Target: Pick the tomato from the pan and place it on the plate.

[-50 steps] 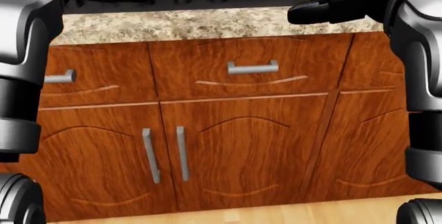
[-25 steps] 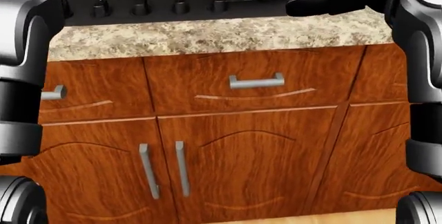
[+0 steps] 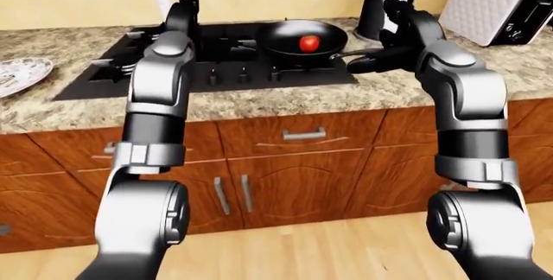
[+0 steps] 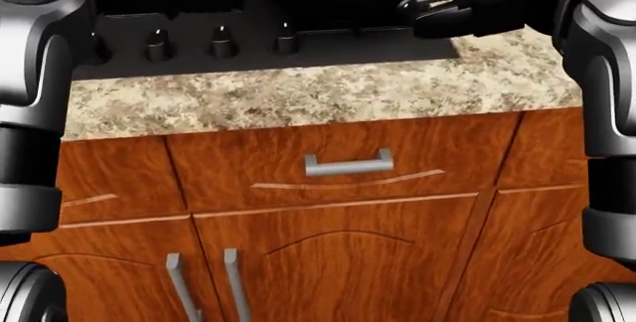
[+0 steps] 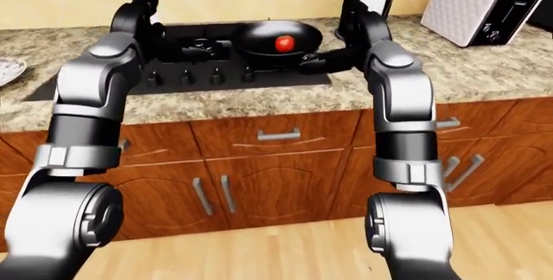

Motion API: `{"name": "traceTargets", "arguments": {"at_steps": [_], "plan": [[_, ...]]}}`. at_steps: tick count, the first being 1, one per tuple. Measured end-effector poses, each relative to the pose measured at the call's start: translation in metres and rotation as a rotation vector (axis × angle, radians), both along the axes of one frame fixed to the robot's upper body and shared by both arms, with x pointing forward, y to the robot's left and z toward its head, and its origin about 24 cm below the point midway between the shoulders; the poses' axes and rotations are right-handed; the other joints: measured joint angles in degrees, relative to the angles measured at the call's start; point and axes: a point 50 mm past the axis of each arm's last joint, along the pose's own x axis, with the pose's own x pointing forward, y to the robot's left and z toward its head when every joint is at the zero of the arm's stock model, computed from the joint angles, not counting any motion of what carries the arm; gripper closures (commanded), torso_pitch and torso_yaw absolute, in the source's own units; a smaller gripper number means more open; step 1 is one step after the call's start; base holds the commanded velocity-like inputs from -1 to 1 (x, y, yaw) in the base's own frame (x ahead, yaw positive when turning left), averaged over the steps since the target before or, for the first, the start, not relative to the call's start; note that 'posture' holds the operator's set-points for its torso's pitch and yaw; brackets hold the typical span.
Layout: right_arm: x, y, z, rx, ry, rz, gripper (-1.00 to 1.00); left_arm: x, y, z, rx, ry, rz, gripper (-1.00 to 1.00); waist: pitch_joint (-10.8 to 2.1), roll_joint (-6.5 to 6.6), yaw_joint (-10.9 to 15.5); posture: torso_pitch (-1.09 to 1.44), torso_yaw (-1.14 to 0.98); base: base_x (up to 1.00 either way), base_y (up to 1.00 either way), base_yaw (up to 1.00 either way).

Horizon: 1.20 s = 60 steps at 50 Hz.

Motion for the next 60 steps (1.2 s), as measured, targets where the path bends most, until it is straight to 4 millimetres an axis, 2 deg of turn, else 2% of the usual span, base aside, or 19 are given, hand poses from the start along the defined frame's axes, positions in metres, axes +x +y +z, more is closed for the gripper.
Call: {"name": "traceTargets", "arguments": {"at_steps": [4,6,8,10,14,21,22,25,27,30,36,37,39,42,47,51,53,56,60], "plan": [[0.0,0.0,0.002,-0.001,-0.011,0.004,-1.0,-0.001,-0.001,0.008,0.003,-0.035,-0.003,-1.0,-0.29,2.95,-0.7,0.0,0.0,0.29,0.0,0.0],[0.0,0.002,0.004,-0.001,-0.02,0.008,-1.0,-0.002,-0.001,0.011,0.002,-0.044,-0.003,-1.0,-0.82,5.18,-0.84,0.0,0.0,0.29,0.0,0.0],[0.0,0.007,0.002,-0.002,-0.018,0.026,-1.0,-0.002,0.003,0.008,0.0,-0.039,0.011,-1.0,-0.02,4.37,-0.05,0.0,0.0,0.29,0.0,0.0],[0.002,0.013,-0.003,-0.003,0.005,0.049,-1.0,-0.001,0.009,0.0,-0.005,-0.008,0.034,-1.0,0.22,4.9,0.41,0.0,0.0,0.29,0.0,0.0],[0.0,0.01,0.0,0.001,0.004,0.043,-1.0,0.0,0.008,-0.001,-0.004,0.002,0.038,-1.0,-0.45,3.19,0.62,0.0,0.0,0.29,0.0,0.0],[0.0,0.008,0.01,-0.003,-0.045,0.037,-1.0,-0.002,0.005,0.011,-0.003,-0.045,0.023,-1.0,-1.08,-2.36,1.33,0.0,0.0,0.29,0.0,0.0],[0.0,0.006,0.008,-0.002,-0.04,0.029,-1.0,-0.002,0.002,0.009,-0.003,-0.041,0.013,-1.0,-0.7,-1.53,0.93,0.0,0.0,0.29,0.0,0.0],[0.0,0.0,-0.003,0.004,0.009,0.006,-1.0,0.0,-0.004,-0.001,0.0,-0.001,-0.009,-1.0,0.32,-1.98,0.13,0.0,0.0,0.29,0.0,0.0],[0.001,0.0,-0.005,0.004,0.021,0.002,-1.0,0.0,-0.003,-0.003,-0.003,0.012,-0.008,-1.0,0.0,-1.38,-0.1,0.0,0.0,0.29,0.0,0.0],[0.0,0.001,0.0,0.002,-0.001,0.007,-1.0,0.0,0.0,0.001,-0.004,-0.003,0.002,-1.0,-0.07,0.38,-0.13,0.0,0.0,0.29,0.0,0.0],[0.0,0.004,0.006,0.0,-0.03,0.018,-1.0,-0.002,0.0,0.012,-0.001,-0.046,0.003,-1.0,-0.91,5.21,-0.78,0.0,0.0,0.29,0.0,0.0],[0.001,0.007,0.004,0.0,-0.025,0.027,-1.0,-0.002,0.003,0.01,-0.003,-0.045,0.01,-1.0,-0.61,4.49,-0.29,0.0,0.0,0.28,0.0,0.0],[0.002,0.013,-0.002,-0.004,0.0,0.048,-1.0,-0.001,0.008,0.002,-0.006,-0.017,0.028,-1.0,0.01,4.9,0.15,0.0,0.0,0.29,0.0,0.0],[0.003,0.012,-0.006,0.001,0.02,0.054,-1.0,0.0,0.009,-0.004,-0.007,0.016,0.039,-1.0,-0.36,4.2,0.43,0.0,0.0,0.29,0.0,0.0],[0.001,0.01,0.004,-0.002,-0.018,0.04,-1.0,-0.001,0.007,0.005,-0.005,-0.019,0.027,-1.0,-0.52,1.13,0.9,0.0,0.0,0.29,0.0,0.0],[0.0,0.01,0.013,-0.005,-0.053,0.045,-1.0,-0.002,0.004,0.013,-0.006,-0.051,0.022,-1.0,-1.05,-2.38,1.41,0.0,0.0,0.15,0.0,0.0],[-0.002,0.006,0.014,-0.001,-0.064,0.033,-1.0,-0.002,-0.001,0.011,-0.002,-0.054,0.003,-1.0,0.26,-1.91,1.4,0.0,0.0,0.0,0.0,0.0],[0.0,0.003,0.003,0.003,-0.016,0.019,-1.0,0.0,-0.004,0.001,-0.004,-0.012,-0.01,-1.0,2.1,-2.68,1.01,0.0,0.0,0.0,0.0,0.0],[-0.001,0.003,0.004,0.001,-0.002,0.016,-1.0,0.001,-0.001,-0.003,-0.008,0.011,-0.002,-1.0,0.62,-1.7,0.11,0.0,0.0,0.0,0.0,0.0]]}}
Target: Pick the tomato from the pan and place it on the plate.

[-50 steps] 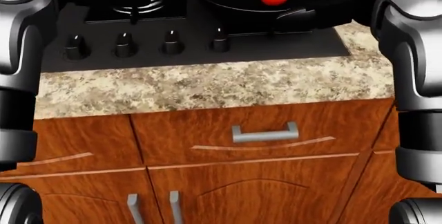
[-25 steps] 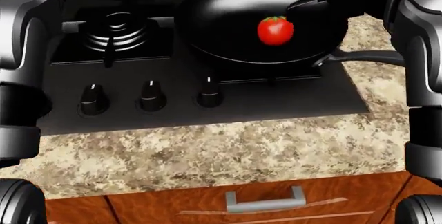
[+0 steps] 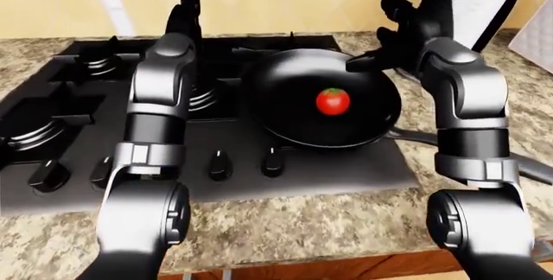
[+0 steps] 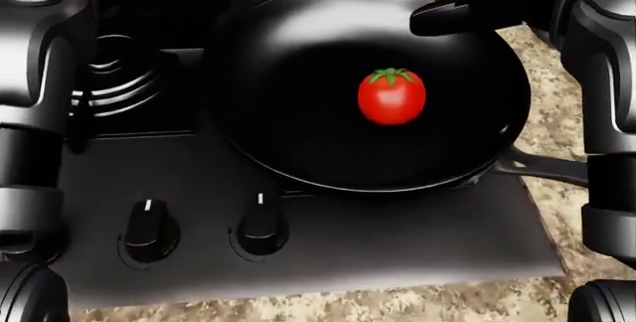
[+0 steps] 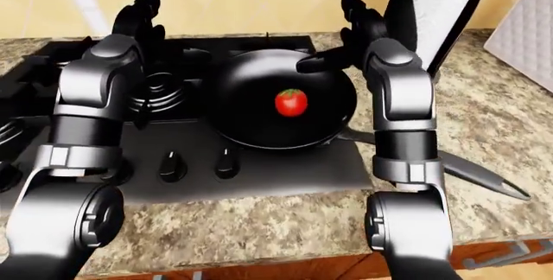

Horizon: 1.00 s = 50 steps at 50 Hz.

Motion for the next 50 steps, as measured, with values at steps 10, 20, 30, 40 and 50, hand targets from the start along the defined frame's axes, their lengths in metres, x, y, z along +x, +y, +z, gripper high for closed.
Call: {"name": "traceTargets", "arguments": {"at_steps": [10,20,30,40,50], "plan": [[0.002,0.011,0.005,-0.003,-0.005,0.048,-1.0,-0.001,0.009,0.0,-0.001,-0.005,0.039,-1.0,-0.04,1.21,0.44,0.0,0.0,0.0,0.0,0.0],[-0.001,-0.006,0.022,-0.002,-0.047,-0.01,-1.0,-0.002,0.004,0.011,0.002,-0.051,0.021,-1.0,-0.34,2.25,0.07,0.0,0.0,0.0,0.0,0.0],[0.001,-0.015,0.036,-0.092,-0.098,0.005,-1.0,-0.001,0.004,0.007,-0.001,-0.037,0.024,-1.0,0.03,2.67,-0.16,0.0,0.0,0.0,0.0,0.0],[0.006,-0.008,0.037,-0.148,-0.087,0.064,-1.0,-0.002,0.004,0.007,-0.008,-0.036,0.026,-1.0,-0.02,2.56,-0.14,0.0,0.0,0.0,0.0,0.0],[0.003,-0.004,0.046,-0.198,-0.038,0.111,-1.0,-0.025,0.015,-0.012,-0.02,0.0,0.067,-1.0,-0.13,2.73,-0.24,0.0,0.0,0.0,0.0,0.0]]}}
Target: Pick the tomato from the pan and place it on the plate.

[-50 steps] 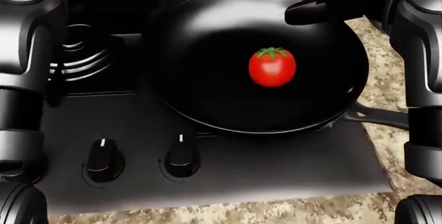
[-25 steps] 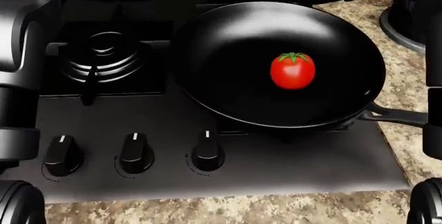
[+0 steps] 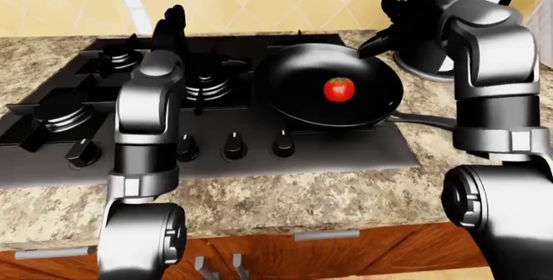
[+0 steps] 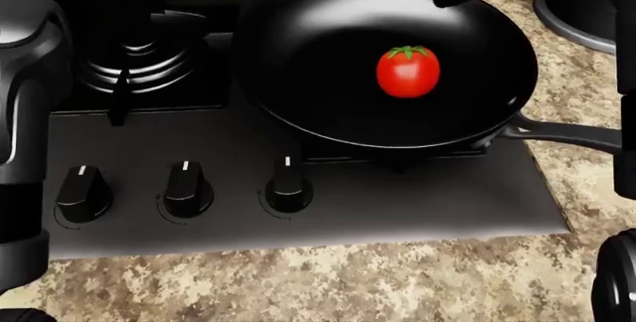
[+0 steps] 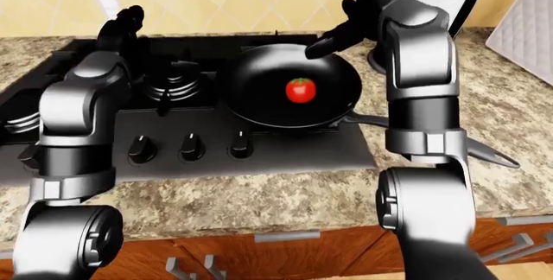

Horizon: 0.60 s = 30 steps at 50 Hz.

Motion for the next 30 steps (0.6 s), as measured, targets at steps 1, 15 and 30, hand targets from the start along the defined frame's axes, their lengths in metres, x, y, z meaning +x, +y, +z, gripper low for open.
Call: {"name": "traceTargets", "arguments": {"at_steps": [1,15,30], "plan": [[0.001,0.001,0.0,-0.011,0.011,0.004,-1.0,0.0,0.0,0.0,0.0,0.003,0.001,-1.0,0.02,0.03,0.01,0.0,0.0,0.0,0.0,0.0],[-0.001,0.006,0.017,-0.049,0.01,0.029,-1.0,0.016,-0.002,0.033,0.016,-0.073,-0.057,-1.0,-0.15,0.21,0.3,0.0,0.0,0.0,0.0,0.0],[-0.003,0.004,0.009,-0.178,0.069,0.062,-1.0,0.016,0.003,0.029,0.013,-0.047,-0.047,-1.0,0.09,0.37,-0.09,0.0,0.0,0.0,0.0,0.0]]}}
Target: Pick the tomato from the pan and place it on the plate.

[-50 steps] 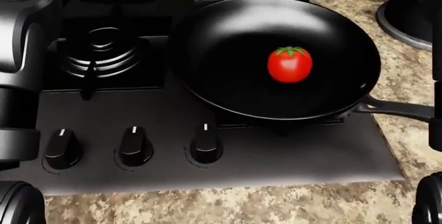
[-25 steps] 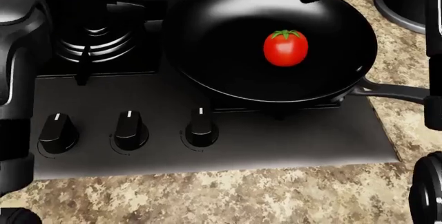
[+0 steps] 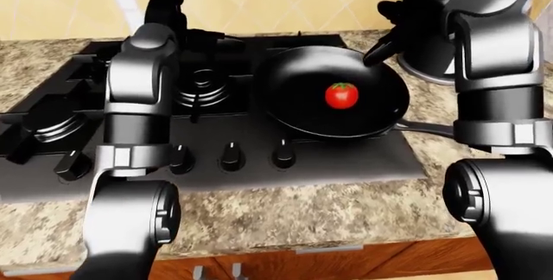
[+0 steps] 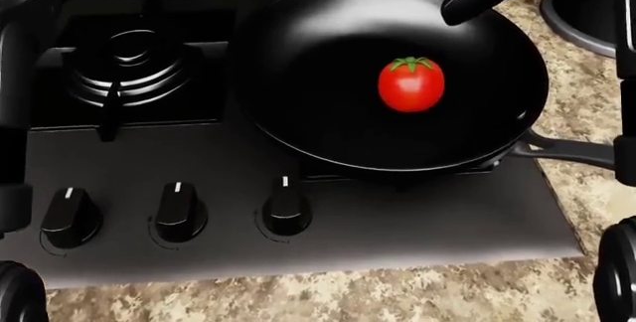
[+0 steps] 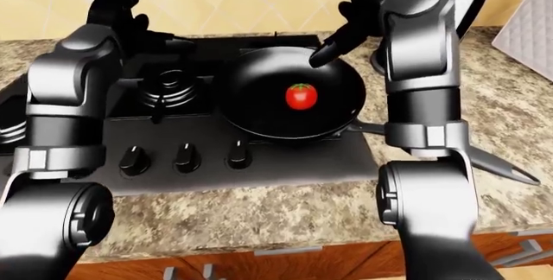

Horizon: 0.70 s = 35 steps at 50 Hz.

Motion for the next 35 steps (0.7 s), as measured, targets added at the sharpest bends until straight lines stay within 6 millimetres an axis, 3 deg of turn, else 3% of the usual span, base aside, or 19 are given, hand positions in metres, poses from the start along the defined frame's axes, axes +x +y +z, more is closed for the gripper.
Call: {"name": "traceTargets", "arguments": {"at_steps": [14,35], "plan": [[0.004,0.015,0.012,-0.192,0.008,0.074,-1.0,0.0,-0.007,0.002,0.012,-0.002,-0.014,-1.0,0.13,0.15,-0.36,0.0,0.0,0.0,0.0,0.0],[0.016,0.051,0.001,-0.511,0.041,0.193,-1.0,-0.003,-0.006,0.002,0.018,-0.006,-0.01,-1.0,0.37,0.67,-0.56,0.0,0.0,0.0,0.0,0.0]]}}
